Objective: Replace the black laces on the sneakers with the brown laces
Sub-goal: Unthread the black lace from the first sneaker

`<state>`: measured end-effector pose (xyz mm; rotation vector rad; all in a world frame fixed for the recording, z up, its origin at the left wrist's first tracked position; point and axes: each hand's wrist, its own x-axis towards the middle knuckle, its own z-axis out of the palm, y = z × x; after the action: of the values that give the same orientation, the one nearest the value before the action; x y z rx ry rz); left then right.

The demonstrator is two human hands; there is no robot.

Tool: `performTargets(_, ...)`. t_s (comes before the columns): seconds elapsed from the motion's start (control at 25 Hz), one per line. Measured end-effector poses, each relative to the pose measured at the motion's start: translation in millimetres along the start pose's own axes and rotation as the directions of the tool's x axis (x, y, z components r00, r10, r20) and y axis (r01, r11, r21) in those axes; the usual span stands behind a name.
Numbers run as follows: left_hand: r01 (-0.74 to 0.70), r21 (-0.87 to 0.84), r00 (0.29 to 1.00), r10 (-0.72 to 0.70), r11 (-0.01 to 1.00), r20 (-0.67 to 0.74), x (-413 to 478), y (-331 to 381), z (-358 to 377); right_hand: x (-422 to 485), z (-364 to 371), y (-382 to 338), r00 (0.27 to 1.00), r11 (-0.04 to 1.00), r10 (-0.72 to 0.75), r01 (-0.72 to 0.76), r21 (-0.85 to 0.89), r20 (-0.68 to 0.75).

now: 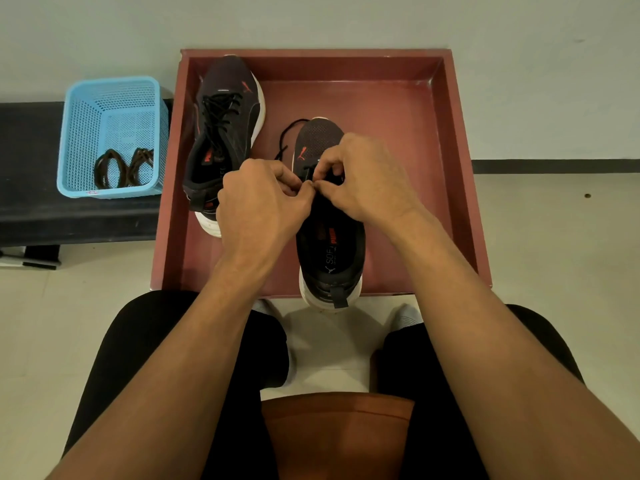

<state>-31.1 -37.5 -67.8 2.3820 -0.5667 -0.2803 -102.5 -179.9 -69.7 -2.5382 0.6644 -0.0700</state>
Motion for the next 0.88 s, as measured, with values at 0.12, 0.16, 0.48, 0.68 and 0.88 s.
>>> performTargets(0.12,0.002,-0.001,1.000,-0.002,1.000,0.007,0,1,-1,1,-18,17,0.988,0.990,0.127,-0.121,0.078,-0.084)
performTargets(0.16,0.004,-0.001,1.000,-0.004,1.000,0.005,0,2,-1,1,-26,25,0.974,0.977,0.198,-0.186,0.107,-0.114)
performTargets(0.48,-0.001,-0.006,1.000,0.001,1.000,0.007,0,-1,-2,-6,-27,24,0.983,0.989,0.132,-0.123,0.079,-0.124)
performTargets(0.68,0.004,-0.001,1.000,-0.004,1.000,0.017,2,-1,-2,-5,-1,3,0.997,0.997,-0.073,0.072,-0.017,-0.032)
performTargets(0.88,0.005,0.006,1.000,-0.005,1.000,0.011,1,-1,-3,0,-7,6,0.996,0.999,-0.029,0.028,-0.023,-0.080)
